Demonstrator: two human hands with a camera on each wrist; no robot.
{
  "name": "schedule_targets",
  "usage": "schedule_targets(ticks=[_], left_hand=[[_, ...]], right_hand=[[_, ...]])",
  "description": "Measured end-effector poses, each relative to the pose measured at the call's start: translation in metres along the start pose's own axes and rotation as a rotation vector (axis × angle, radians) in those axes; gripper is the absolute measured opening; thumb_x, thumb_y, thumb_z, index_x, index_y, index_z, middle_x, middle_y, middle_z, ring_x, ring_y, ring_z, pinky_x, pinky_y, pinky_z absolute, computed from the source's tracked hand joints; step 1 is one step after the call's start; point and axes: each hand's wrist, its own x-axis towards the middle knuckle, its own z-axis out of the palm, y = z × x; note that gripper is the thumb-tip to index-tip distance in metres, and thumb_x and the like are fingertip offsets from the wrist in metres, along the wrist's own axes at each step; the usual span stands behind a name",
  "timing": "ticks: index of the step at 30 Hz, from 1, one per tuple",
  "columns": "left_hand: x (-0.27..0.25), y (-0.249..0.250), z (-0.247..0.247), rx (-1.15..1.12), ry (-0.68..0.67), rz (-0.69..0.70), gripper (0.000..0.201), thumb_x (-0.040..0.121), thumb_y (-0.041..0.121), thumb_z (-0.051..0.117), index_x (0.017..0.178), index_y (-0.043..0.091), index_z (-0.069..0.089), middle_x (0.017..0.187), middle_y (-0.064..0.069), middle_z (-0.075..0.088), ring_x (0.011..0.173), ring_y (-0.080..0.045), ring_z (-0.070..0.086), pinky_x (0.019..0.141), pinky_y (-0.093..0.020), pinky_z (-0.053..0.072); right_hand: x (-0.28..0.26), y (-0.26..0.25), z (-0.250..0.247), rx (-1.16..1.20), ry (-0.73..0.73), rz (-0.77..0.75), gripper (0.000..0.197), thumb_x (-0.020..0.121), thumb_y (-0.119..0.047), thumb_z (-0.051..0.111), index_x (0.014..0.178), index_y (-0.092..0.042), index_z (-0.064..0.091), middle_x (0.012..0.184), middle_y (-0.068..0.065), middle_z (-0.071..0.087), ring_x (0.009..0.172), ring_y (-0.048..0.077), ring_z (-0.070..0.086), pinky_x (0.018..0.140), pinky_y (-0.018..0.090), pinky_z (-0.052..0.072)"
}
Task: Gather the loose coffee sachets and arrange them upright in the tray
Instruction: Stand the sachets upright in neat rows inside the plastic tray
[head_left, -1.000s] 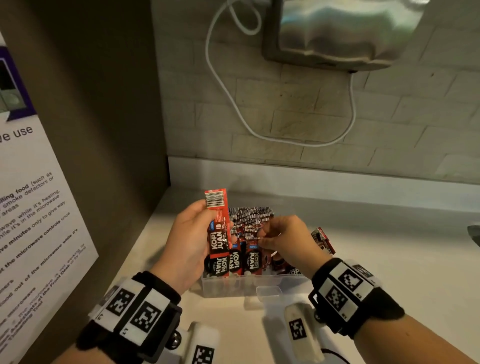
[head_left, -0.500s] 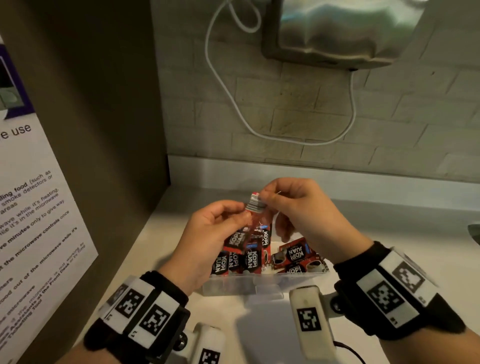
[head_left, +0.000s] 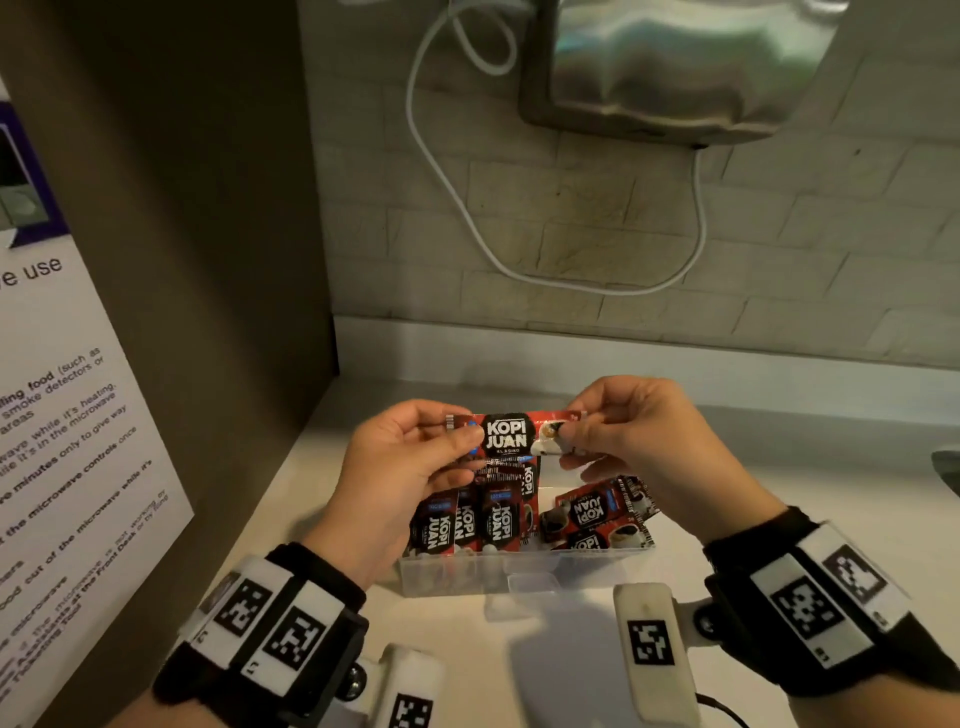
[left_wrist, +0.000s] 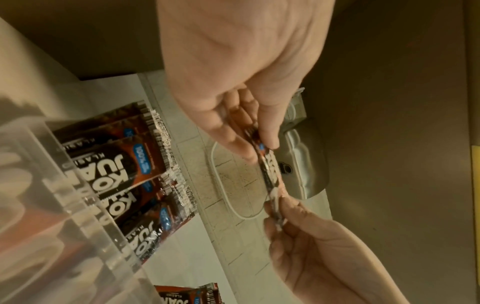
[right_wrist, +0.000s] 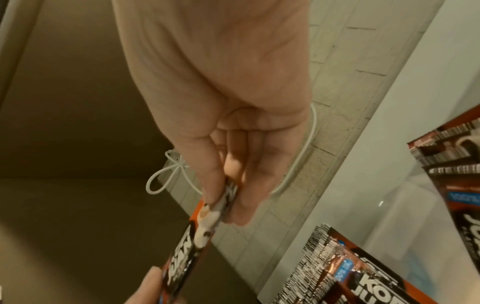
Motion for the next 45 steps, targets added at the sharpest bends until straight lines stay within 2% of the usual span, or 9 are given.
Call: schedule_targets(ticks=[6,12,18,23,28,34,38,42,45], left_hand=[[0.009,-0.003,0.007,0.097,0.035,0.123,0.013,0.074,0.002,0.075,0.082,0.012,0.072,0.076,-0.002,0.073,0.072,-0.014,0.069,0.061,-0.022,0.054],[0.010,-0.008,0.014,0.303,-0.030,0.141,0.016,0.071,0.006,0.080,0.076,0.019,0.074,0.071,0.002,0.073,0.069,-0.010,0.067,0.065,-0.019,0.054],[0.015,-0.016,-0.011,0.485,0.202,0.275,0.019,0.082,0.020,0.073,0.092,0.033,0.064,0.103,0.007,0.064,0.101,-0.013,0.060,0.088,-0.032,0.050],[0.011,-0.030,-0.029,0.630,0.148,0.066,0.061,0.069,0.027,0.064,0.110,0.066,0.044,0.136,0.022,0.036,0.125,-0.024,0.048,0.094,-0.050,0.050],[0.005,-0.050,-0.025,0.764,0.054,-0.033,0.090,0.084,0.002,0.064,0.150,0.042,0.017,0.162,0.010,-0.003,0.146,-0.017,0.016,0.113,-0.039,0.033],[-0.003,-0.044,-0.018,0.765,0.044,-0.049,0.090,0.087,0.001,0.059,0.151,0.043,0.011,0.160,0.013,-0.010,0.148,-0.016,0.002,0.116,-0.038,0.027],[-0.009,-0.029,-0.013,0.775,0.156,0.097,0.082,0.086,0.009,0.062,0.147,0.044,0.021,0.157,0.021,-0.002,0.142,-0.029,0.025,0.102,-0.038,0.044],[-0.018,-0.022,0.014,0.725,0.082,0.377,0.068,0.081,0.004,0.062,0.136,0.034,0.039,0.137,0.019,0.026,0.111,-0.036,0.054,0.091,-0.046,0.050],[-0.017,-0.030,0.048,0.781,-0.173,0.366,0.049,0.084,0.005,0.057,0.127,0.026,0.052,0.127,0.012,0.044,0.115,-0.016,0.050,0.098,-0.029,0.042]], right_hand=[[-0.001,0.010,0.013,-0.425,-0.170,0.023,0.021,0.070,-0.015,0.083,0.079,-0.002,0.069,0.075,0.017,0.070,0.059,0.017,0.056,0.057,0.027,0.046],[0.004,0.014,0.040,-0.354,-0.094,-0.101,0.006,0.084,-0.008,0.070,0.082,-0.007,0.065,0.067,0.007,0.063,0.049,0.015,0.057,0.043,0.024,0.046],[0.015,0.027,0.046,-0.294,0.032,-0.006,0.009,0.088,-0.007,0.065,0.082,-0.001,0.064,0.077,0.011,0.069,0.055,0.020,0.068,0.049,0.029,0.056],[0.012,0.046,0.053,-0.376,-0.033,0.023,0.009,0.084,-0.005,0.070,0.079,-0.002,0.063,0.075,0.009,0.071,0.058,0.016,0.068,0.046,0.018,0.048],[0.011,0.058,0.060,-0.512,-0.040,0.035,0.015,0.074,-0.008,0.079,0.067,-0.005,0.065,0.066,0.000,0.065,0.060,0.012,0.060,0.070,0.033,0.059],[0.007,0.035,0.030,-0.577,0.080,0.052,0.032,0.070,-0.035,0.083,0.089,-0.020,0.063,0.076,-0.003,0.064,0.058,0.009,0.058,0.053,0.022,0.046],[0.010,0.024,-0.021,-0.725,0.217,0.060,0.050,0.070,-0.043,0.081,0.111,-0.027,0.058,0.107,0.001,0.052,0.091,0.017,0.055,0.074,0.030,0.049],[0.012,0.039,-0.043,-0.898,-0.063,0.240,0.083,0.060,-0.036,0.088,0.130,-0.039,0.044,0.123,0.001,0.032,0.105,0.024,0.047,0.088,0.035,0.051],[0.016,0.055,-0.040,-0.906,-0.175,0.300,0.083,0.062,-0.028,0.088,0.130,-0.044,0.043,0.122,0.000,0.031,0.106,0.026,0.047,0.065,0.030,0.057]])
